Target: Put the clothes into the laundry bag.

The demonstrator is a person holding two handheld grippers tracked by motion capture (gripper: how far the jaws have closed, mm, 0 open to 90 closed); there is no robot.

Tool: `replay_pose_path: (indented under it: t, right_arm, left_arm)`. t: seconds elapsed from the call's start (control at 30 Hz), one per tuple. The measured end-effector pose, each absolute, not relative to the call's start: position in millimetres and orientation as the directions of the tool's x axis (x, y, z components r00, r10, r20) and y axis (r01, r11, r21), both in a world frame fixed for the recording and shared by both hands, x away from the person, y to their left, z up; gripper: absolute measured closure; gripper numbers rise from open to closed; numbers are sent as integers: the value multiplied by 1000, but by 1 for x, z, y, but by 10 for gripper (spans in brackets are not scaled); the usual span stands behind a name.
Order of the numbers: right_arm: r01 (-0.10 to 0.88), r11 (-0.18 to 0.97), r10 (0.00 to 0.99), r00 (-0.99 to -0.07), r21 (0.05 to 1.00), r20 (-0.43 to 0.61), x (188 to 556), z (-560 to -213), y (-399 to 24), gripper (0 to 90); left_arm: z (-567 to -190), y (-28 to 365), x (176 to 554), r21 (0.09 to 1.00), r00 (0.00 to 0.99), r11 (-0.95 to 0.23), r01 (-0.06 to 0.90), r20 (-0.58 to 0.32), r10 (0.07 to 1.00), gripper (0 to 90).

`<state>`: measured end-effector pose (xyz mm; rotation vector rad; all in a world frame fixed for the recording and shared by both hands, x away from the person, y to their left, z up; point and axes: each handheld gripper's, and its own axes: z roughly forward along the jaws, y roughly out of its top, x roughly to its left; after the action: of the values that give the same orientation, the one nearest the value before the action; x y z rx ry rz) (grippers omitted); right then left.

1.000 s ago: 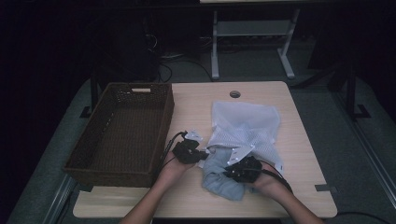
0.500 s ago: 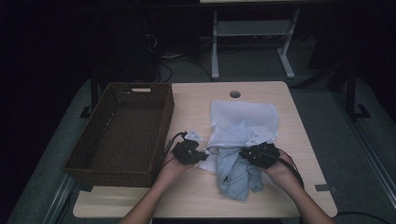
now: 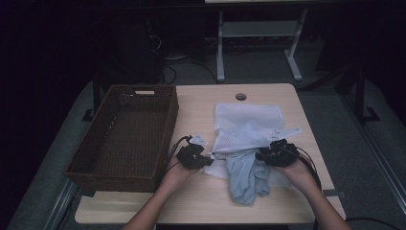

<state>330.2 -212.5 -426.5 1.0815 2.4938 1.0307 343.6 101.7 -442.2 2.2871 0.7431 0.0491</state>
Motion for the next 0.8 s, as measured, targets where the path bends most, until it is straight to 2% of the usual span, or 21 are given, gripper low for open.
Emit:
replay_pose_path:
  t: [0.2, 0.33, 0.43, 0.57, 0.8]
  right_arm:
    - [523, 445, 683, -723, 727, 102, 309, -404, -222, 468]
    - [456, 489, 620, -782, 743, 72, 286, -395, -213, 376]
    - [422, 521, 586, -809, 742, 49, 279, -391, -203, 360]
    - [355, 557, 494, -868, 751, 44, 270, -389, -178, 337]
    - [268, 647, 347, -937, 714, 37, 266, -414, -136, 299]
  left_arm:
    - [-442, 101, 343, 651, 833, -573, 497, -175, 524, 889]
    - [-441, 100, 343, 652, 834, -573, 497, -177, 523, 889]
    - [-441, 100, 342, 656, 834, -570, 496, -177, 522, 889]
    - [-441, 99, 342, 657, 835, -569, 495, -178, 521, 889]
    - [-441, 99, 342, 656, 834, -569, 496, -179, 521, 889]
